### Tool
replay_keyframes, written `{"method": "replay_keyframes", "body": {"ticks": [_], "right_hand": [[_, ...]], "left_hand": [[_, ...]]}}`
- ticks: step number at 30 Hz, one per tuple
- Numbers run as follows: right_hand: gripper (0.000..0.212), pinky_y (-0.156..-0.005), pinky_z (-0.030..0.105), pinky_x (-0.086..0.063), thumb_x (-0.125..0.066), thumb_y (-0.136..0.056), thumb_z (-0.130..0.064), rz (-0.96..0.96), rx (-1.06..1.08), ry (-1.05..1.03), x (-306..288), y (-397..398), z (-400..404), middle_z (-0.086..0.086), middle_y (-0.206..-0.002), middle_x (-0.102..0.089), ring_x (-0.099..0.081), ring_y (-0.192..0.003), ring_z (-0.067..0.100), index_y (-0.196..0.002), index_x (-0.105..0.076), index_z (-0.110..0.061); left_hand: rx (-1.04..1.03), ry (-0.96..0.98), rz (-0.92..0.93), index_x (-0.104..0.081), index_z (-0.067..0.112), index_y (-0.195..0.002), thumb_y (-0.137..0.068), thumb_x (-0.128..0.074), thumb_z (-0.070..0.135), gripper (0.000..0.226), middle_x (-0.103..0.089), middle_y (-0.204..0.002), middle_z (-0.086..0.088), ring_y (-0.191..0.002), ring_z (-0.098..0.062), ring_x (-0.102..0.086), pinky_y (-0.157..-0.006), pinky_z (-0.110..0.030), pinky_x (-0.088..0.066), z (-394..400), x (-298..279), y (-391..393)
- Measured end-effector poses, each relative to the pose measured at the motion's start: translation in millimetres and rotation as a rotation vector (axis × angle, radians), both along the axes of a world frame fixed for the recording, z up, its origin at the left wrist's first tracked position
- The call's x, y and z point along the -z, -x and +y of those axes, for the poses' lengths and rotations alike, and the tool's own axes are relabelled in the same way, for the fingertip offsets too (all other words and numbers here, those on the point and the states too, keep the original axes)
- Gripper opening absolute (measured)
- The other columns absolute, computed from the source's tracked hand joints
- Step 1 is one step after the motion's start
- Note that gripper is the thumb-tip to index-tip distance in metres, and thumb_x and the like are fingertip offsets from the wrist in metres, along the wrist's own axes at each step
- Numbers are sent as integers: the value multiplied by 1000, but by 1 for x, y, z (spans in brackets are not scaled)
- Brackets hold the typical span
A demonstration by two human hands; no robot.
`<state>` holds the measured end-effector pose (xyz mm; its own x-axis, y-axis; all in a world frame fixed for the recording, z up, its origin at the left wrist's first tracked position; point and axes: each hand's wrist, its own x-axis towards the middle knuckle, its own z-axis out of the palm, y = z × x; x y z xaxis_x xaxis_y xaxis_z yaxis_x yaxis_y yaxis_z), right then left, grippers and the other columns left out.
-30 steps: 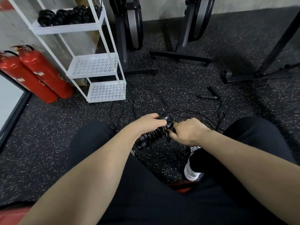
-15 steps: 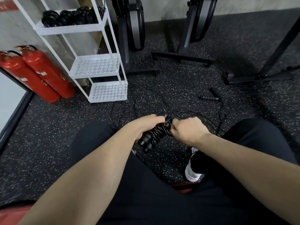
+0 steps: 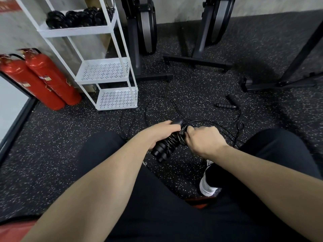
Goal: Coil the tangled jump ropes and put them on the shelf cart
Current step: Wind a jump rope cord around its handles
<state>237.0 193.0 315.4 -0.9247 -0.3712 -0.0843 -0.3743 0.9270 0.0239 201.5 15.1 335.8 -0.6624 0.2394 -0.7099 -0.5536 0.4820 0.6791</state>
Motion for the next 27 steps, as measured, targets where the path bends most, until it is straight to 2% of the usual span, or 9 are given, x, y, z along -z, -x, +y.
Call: {"method": "replay_keyframes", "body": {"ticks": [3, 7, 11, 14, 17, 19, 21, 24, 27], "right_hand": [[29, -61, 35, -38, -20, -107, -42, -32, 7, 8, -1, -1, -3, 0, -92, -68, -51, -71, 23, -94, -38, -23], [29, -64, 36, -37, -18, -107, -43, -75, 55, 72, -1, -1, -2, 0, -93, -68, -64, -81, 26, -96, -37, -24], [28, -64, 35, -38, -20, -107, -44, -24, -1, 97, -3, 1, 3, 0, -92, -65, -63, -86, 24, -95, -36, -25], [27, -63, 35, -37, -20, -107, -45, -6, -31, 108, -2, 1, 5, -3, -95, -63, -62, -90, 22, -94, -36, -27], [27, -64, 35, -34, -20, -108, -46, -44, 24, 181, -7, 3, 4, -8, -85, -53, -60, -83, 24, -93, -34, -28], [29, -67, 37, -36, -21, -109, -48, -159, 101, 299, -11, 9, 9, -10, -79, -48, -56, -77, 25, -92, -34, -27], [32, -72, 38, -39, -25, -108, -51, -253, 131, 395, -15, 12, 17, -10, -82, -50, -55, -80, 23, -89, -35, -28], [33, -75, 39, -42, -30, -106, -54, -284, 109, 417, -18, 13, 25, -9, -90, -54, -58, -86, 25, -88, -37, -29], [32, -66, 39, -44, -43, -102, -56, -309, 193, 575, -14, 15, 28, -4, -77, -56, -55, -67, 21, -96, -36, -26]], "left_hand": [[33, 17, -20, -55, 19, -103, -97, -53, 33, 15, -65, -88, -7, -69, -22, -63, -61, -30, -55, -4, -3, 0], [25, 26, 65, -61, 25, -114, -95, -57, 34, 22, -68, -94, -4, -80, -22, -66, -72, -33, -55, -4, 1, 2], [-17, -29, 50, -61, 25, -106, -98, -56, 28, 10, -67, -91, -3, -76, -19, -66, -64, -28, -53, -2, 0, 1], [-22, -54, 34, -60, 25, -121, -98, -58, 33, 24, -71, -99, -5, -80, -21, -69, -68, -32, -57, -4, 2, -1], [-51, -89, 52, -58, 31, -130, -98, -60, 36, 32, -73, -108, -6, -89, -22, -72, -75, -35, -58, -4, 1, 0], [-67, -109, 102, -58, 32, -129, -99, -61, 35, 30, -73, -112, -6, -93, -22, -72, -76, -35, -58, -4, -1, 3], [-52, -105, 151, -58, 32, -124, -100, -60, 34, 25, -73, -112, -7, -93, -22, -71, -75, -33, -56, -3, -3, 3], [-15, -76, 203, -59, 32, -120, -99, -59, 35, 22, -73, -111, -6, -91, -21, -71, -77, -33, -56, -1, -3, 2], [14, -44, 260, -61, 35, -116, -96, -60, 37, 20, -73, -108, -7, -92, -24, -71, -81, -39, -56, 1, -3, 3]]}}
